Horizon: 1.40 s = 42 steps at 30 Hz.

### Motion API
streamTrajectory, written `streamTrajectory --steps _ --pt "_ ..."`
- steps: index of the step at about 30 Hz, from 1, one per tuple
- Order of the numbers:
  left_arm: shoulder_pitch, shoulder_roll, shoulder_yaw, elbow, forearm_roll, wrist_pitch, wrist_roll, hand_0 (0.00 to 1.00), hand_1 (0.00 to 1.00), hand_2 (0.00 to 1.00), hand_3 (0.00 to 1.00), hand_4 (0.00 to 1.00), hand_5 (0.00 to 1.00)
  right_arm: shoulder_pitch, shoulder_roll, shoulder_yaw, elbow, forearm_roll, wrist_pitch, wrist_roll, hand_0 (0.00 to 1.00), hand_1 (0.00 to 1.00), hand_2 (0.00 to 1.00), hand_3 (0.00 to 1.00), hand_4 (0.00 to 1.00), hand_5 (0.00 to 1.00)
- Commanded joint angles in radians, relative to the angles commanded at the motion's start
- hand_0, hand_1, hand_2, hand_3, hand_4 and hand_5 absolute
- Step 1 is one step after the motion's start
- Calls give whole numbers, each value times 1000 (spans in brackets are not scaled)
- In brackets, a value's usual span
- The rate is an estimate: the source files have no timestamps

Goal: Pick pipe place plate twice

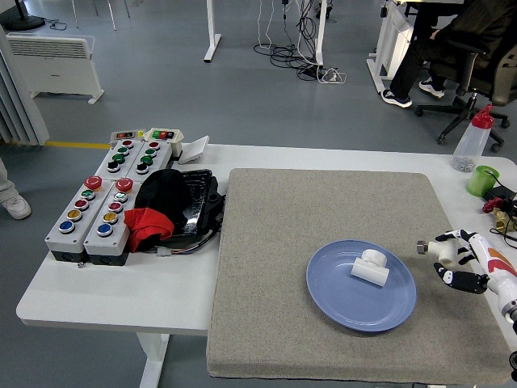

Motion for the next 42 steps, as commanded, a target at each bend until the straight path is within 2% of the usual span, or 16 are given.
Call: streamTrajectory --steps 7,12,13,14,18,19,21,24,25,30,31,39,42 --pt "-1 0 2 2 -2 -1 -4 584 580 587 487 410 998 -26 -27 -65 171 38 -1 -4 464 557 556 570 377 31" --pt "-6 1 4 3 -6 3 -8 584 580 587 487 410 998 -53 -41 -119 268 48 26 -20 464 557 556 570 377 31" --pt "-7 2 5 4 -7 3 -9 584 580 587 488 410 998 -57 -43 -139 284 50 35 -22 570 611 578 577 433 53" --pt "-9 2 3 3 -6 4 -8 584 580 587 488 410 998 -58 -44 -158 296 48 42 -23 570 611 578 577 433 53" --pt "-12 2 3 3 -5 4 -9 584 580 587 488 410 998 -55 -40 -208 304 24 70 -36 570 611 578 577 433 53" --pt "-12 2 3 4 -5 3 -9 584 579 587 487 409 998 -54 -38 -214 303 12 84 -50 838 819 895 815 644 236" --pt "-12 1 4 4 -6 4 -9 584 579 587 487 409 998 -53 -32 -223 299 -18 127 -91 838 819 895 815 644 236" --pt "-12 1 5 4 -8 4 -9 584 579 587 487 409 998 -53 -29 -227 292 -30 147 -104 838 819 895 815 644 236" --pt "-13 1 5 4 -8 4 -9 584 580 587 487 408 998 -54 -28 -227 290 -28 146 -101 993 933 998 989 806 355" --pt "-13 1 5 4 -8 3 -9 584 580 587 487 408 998 -56 -24 -222 281 -12 125 -93 993 933 998 989 806 355" --pt "-13 1 5 4 -6 2 -9 584 580 587 486 408 998 -56 -23 -219 282 -10 119 -89 998 940 998 998 853 378" --pt "-14 3 5 4 -6 3 -9 584 579 586 487 408 998 -63 -21 -196 297 15 95 -63 998 938 998 998 876 400" --pt "-14 4 5 4 -7 5 -9 584 579 586 487 408 998 -66 -19 -179 301 36 65 -39 998 938 998 998 876 400"
